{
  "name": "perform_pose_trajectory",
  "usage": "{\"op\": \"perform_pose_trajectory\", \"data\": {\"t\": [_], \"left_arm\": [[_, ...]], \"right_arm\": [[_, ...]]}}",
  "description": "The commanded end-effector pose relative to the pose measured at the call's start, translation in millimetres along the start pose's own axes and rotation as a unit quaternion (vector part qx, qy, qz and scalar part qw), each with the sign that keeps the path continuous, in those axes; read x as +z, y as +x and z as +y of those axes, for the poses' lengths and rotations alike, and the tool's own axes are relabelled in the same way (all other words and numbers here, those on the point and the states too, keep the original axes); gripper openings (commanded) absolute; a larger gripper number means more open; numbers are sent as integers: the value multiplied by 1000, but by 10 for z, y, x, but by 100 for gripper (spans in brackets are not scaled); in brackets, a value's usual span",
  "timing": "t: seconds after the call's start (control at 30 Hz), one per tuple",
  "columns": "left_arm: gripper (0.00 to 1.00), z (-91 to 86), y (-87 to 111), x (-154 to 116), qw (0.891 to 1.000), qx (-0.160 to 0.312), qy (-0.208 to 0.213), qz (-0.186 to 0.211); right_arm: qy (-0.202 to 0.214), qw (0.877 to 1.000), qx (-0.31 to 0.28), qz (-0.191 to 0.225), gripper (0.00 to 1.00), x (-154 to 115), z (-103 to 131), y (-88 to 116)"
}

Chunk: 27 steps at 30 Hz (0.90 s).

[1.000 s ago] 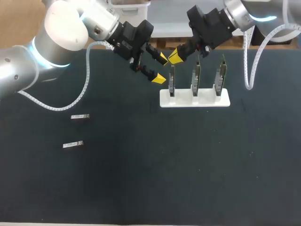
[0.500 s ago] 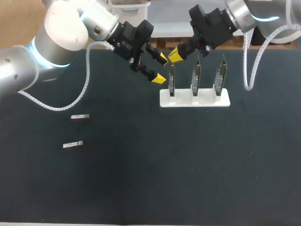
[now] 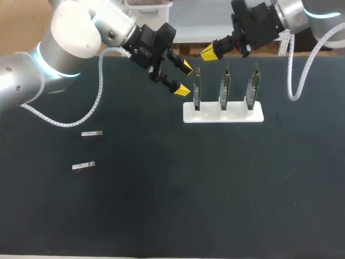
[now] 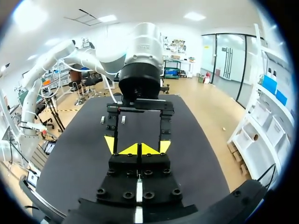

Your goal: Pick up the optical module with the left hand, and insert it into the network port with the right hand.

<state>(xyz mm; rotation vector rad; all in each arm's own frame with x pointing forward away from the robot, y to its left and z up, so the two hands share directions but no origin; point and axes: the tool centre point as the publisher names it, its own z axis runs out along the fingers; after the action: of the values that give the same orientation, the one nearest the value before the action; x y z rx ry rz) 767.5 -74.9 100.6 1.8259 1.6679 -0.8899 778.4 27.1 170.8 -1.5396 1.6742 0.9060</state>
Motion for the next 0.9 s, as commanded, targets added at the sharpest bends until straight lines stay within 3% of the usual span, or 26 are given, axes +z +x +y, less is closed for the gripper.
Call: {"op": "perform_pose_trajectory", "data": {"t": [0.03,0.57,0.9], "left_arm": [[100,29,-8,0,1000,-1,3,2],[100,29,-8,0,1000,-1,3,2],[100,29,-8,0,1000,-1,3,2]], "right_arm": [[12,1000,2,-5,0,-128,47,66],[-4,1000,4,-2,0,-488,-1,286],[-12,1000,13,11,0,-509,13,484]]}}
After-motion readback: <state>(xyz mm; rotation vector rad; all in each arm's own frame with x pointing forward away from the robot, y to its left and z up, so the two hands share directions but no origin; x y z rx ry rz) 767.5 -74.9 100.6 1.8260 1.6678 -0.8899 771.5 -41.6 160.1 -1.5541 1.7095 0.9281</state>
